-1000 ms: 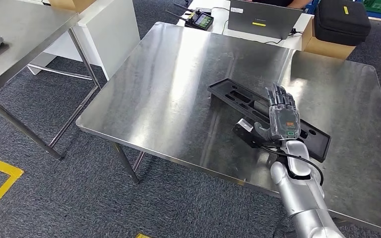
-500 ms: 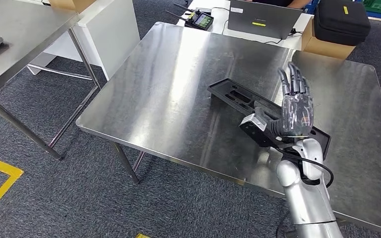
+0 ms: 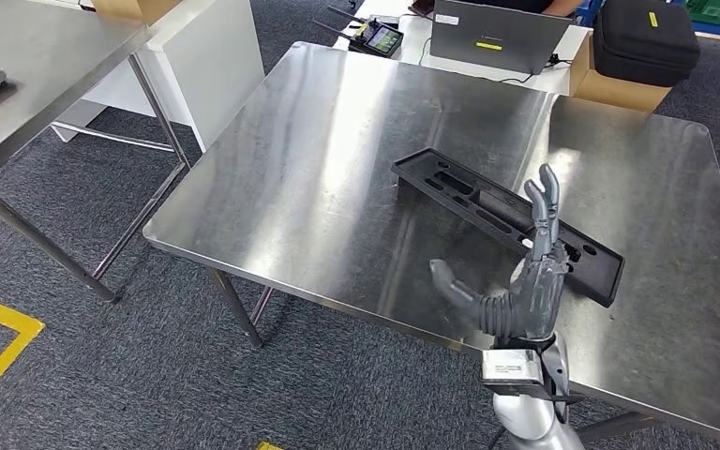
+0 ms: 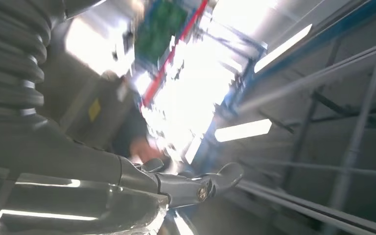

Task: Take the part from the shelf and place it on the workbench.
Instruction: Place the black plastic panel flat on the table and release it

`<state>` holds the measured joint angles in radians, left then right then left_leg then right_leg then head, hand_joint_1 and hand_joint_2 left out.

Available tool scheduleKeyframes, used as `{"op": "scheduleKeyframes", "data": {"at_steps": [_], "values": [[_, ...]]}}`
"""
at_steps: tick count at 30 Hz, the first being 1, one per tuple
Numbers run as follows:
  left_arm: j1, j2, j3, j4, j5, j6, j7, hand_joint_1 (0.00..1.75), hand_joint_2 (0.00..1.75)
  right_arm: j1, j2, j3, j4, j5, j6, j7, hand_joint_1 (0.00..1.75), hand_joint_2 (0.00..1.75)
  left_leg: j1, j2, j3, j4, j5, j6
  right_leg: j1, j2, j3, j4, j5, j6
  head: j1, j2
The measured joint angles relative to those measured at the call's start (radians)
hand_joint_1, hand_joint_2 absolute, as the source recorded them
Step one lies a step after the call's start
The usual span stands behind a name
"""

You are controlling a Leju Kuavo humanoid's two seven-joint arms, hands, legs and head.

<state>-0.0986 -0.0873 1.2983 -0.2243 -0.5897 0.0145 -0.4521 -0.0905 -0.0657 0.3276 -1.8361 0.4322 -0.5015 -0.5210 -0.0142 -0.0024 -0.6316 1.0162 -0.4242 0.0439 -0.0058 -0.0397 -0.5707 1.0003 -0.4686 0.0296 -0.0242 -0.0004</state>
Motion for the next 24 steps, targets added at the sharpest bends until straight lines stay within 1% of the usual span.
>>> {"op": "scheduleKeyframes", "data": {"at_steps": [4, 6, 7, 8, 9, 10, 11, 13, 14, 15, 16, 17, 18, 19, 20, 21, 22, 23, 24], "values": [[-0.005, -0.006, 0.021, 0.000, 0.028, 0.029, 0.012, 0.00, 0.00, 0.040, 0.030, 0.027, 0.018, -0.113, 0.089, -0.016, 0.00, 1.75, 0.000, 0.000, 0.000, 0.000, 0.000, 0.000, 0.000, 0.000, 0.000, 0.000, 0.000, 0.000, 0.000, 0.000], [-0.006, -0.011, 0.038, 0.000, 0.050, 0.047, 0.019, 0.00, 0.00, 0.055, 0.051, 0.030, 0.040, -0.158, 0.141, -0.027, 0.00, 1.75, -0.003, 0.000, -0.001, 0.003, -0.002, 0.006, -0.006, -0.001, 0.003, -0.003, 0.002, 0.004, 0.000, 0.000], [-0.007, -0.013, 0.049, 0.000, 0.063, 0.056, 0.023, 0.00, 0.00, 0.062, 0.064, 0.030, 0.054, -0.173, 0.164, -0.036, 0.00, 1.31, -0.004, 0.000, 0.000, 0.003, -0.002, 0.011, -0.010, -0.002, 0.005, -0.005, 0.003, 0.008, 0.000, 0.000], [-0.007, -0.016, 0.060, 0.000, 0.076, 0.064, 0.027, 0.00, 0.00, 0.068, 0.079, 0.030, 0.069, -0.186, 0.188, -0.045, 0.00, 0.87, -0.002, 0.000, 0.002, -0.001, 0.001, 0.018, -0.012, -0.002, 0.007, -0.005, 0.003, 0.012, 0.000, 0.000], [-0.007, -0.020, 0.071, 0.000, 0.088, 0.072, 0.031, 0.00, 0.00, 0.072, 0.093, 0.030, 0.085, -0.196, 0.212, -0.052, 0.00, 0.44, 0.002, 0.000, 0.006, -0.008, 0.007, 0.023, -0.013, 0.002, 0.006, 0.002, -0.004, 0.014, 0.000, 0.000], [-0.008, -0.025, 0.079, 0.000, 0.098, 0.077, 0.036, 0.00, 0.00, 0.073, 0.104, 0.030, 0.099, -0.199, 0.231, -0.056, 0.00, 0.00, 0.005, 0.000, 0.009, -0.015, 0.013, 0.027, -0.012, 0.009, -0.001, 0.022, -0.021, 0.011, 0.000, 0.000], [-0.010, -0.029, 0.086, 0.000, 0.105, 0.081, 0.041, 0.00, 0.00, 0.073, 0.112, 0.030, 0.111, -0.199, 0.245, -0.058, 0.00, 0.00, 0.009, 0.000, 0.011, -0.022, 0.019, 0.030, -0.011, 0.017, -0.016, 0.063, -0.050, 0.006, 0.002, 0.000], [-0.012, -0.035, 0.098, 0.000, 0.115, 0.088, 0.049, 0.00, 0.00, 0.075, 0.125, 0.030, 0.135, -0.194, 0.261, -0.058, 0.00, 0.00, 0.009, -0.002, 0.006, -0.023, 0.024, 0.034, -0.012, 0.029, -0.065, 0.190, -0.120, -0.006, 0.004, 0.000], [-0.012, -0.037, 0.103, 0.000, 0.117, 0.091, 0.052, 0.00, 0.00, 0.076, 0.130, 0.030, 0.143, -0.192, 0.264, -0.058, 0.00, 0.00, 0.009, -0.004, 0.002, -0.023, 0.027, 0.033, -0.013, 0.031, -0.086, 0.247, -0.145, -0.006, 0.004, 0.000], [-0.012, -0.039, 0.108, 0.000, 0.118, 0.093, 0.054, 0.00, 0.00, 0.078, 0.134, 0.030, 0.151, -0.189, 0.267, -0.058, 0.00, 0.00, 0.010, -0.005, -0.002, -0.023, 0.031, 0.031, -0.015, 0.032, -0.091, 0.275, -0.155, -0.001, 0.004, 0.000], [-0.012, -0.041, 0.111, 0.000, 0.118, 0.095, 0.056, 0.00, 0.00, 0.078, 0.139, 0.030, 0.157, -0.187, 0.268, -0.058, 0.00, 0.00, 0.012, -0.007, -0.007, -0.022, 0.035, 0.027, -0.016, 0.032, -0.076, 0.262, -0.149, 0.008, 0.004, 0.000], [-0.012, -0.043, 0.114, 0.000, 0.118, 0.097, 0.057, 0.00, 0.00, 0.079, 0.143, 0.030, 0.162, -0.186, 0.268, -0.058, 0.00, 0.00, 0.014, -0.009, -0.012, -0.021, 0.039, 0.021, -0.018, 0.032, -0.041, 0.209, -0.130, 0.018, 0.004, 0.000], [-0.012, -0.045, 0.116, 0.000, 0.118, 0.097, 0.058, 0.00, 0.00, 0.078, 0.147, 0.030, 0.166, -0.185, 0.269, -0.058, 0.00, 0.00, 0.016, -0.011, -0.017, -0.019, 0.043, 0.014, -0.022, 0.033, 0.009, 0.130, -0.110, 0.028, 0.004, 0.000], [-0.012, -0.046, 0.119, 0.000, 0.118, 0.098, 0.058, 0.00, 0.00, 0.078, 0.151, 0.030, 0.169, -0.183, 0.270, -0.058, 0.00, 0.00, 0.018, -0.014, -0.022, -0.016, 0.048, 0.007, -0.022, 0.035, 0.052, 0.066, -0.090, 0.033, 0.005, 0.000], [-0.013, -0.047, 0.122, -0.001, 0.119, 0.099, 0.059, 0.00, 0.00, 0.079, 0.154, 0.030, 0.171, -0.182, 0.270, -0.058, 0.00, 0.00, 0.018, -0.016, -0.025, -0.012, 0.051, 0.001, -0.021, 0.039, 0.079, 0.023, -0.076, 0.033, 0.006, 0.000], [-0.013, -0.047, 0.125, -0.001, 0.119, 0.100, 0.060, 0.00, 0.00, 0.079, 0.157, 0.030, 0.172, -0.181, 0.271, -0.057, 0.00, 0.00, 0.017, -0.018, -0.027, -0.008, 0.055, -0.005, -0.018, 0.043, 0.089, 0.005, -0.069, 0.028, 0.007, 0.000], [-0.013, -0.048, 0.127, -0.001, 0.120, 0.102, 0.061, 0.00, 0.00, 0.080, 0.160, 0.029, 0.173, -0.181, 0.271, -0.056, 0.00, 0.00, 0.016, -0.020, -0.029, -0.006, 0.059, -0.011, -0.014, 0.047, 0.084, 0.010, -0.064, 0.021, 0.006, 0.000], [-0.012, -0.048, 0.128, -0.001, 0.121, 0.103, 0.062, 0.00, 0.00, 0.081, 0.164, 0.029, 0.173, -0.180, 0.271, -0.056, 0.00, 0.00, 0.018, -0.022, -0.030, -0.003, 0.062, -0.016, -0.017, 0.047, 0.076, 0.009, -0.061, 0.011, 0.006, 0.000], [-0.010, -0.049, 0.129, -0.002, 0.121, 0.105, 0.063, 0.00, 0.00, 0.081, 0.168, 0.028, 0.173, -0.180, 0.271, -0.056, 0.00, 0.00, 0.021, -0.022, -0.035, 0.002, 0.058, -0.021, -0.020, 0.044, 0.069, 0.007, -0.058, 0.000, 0.006, 0.000]]}}
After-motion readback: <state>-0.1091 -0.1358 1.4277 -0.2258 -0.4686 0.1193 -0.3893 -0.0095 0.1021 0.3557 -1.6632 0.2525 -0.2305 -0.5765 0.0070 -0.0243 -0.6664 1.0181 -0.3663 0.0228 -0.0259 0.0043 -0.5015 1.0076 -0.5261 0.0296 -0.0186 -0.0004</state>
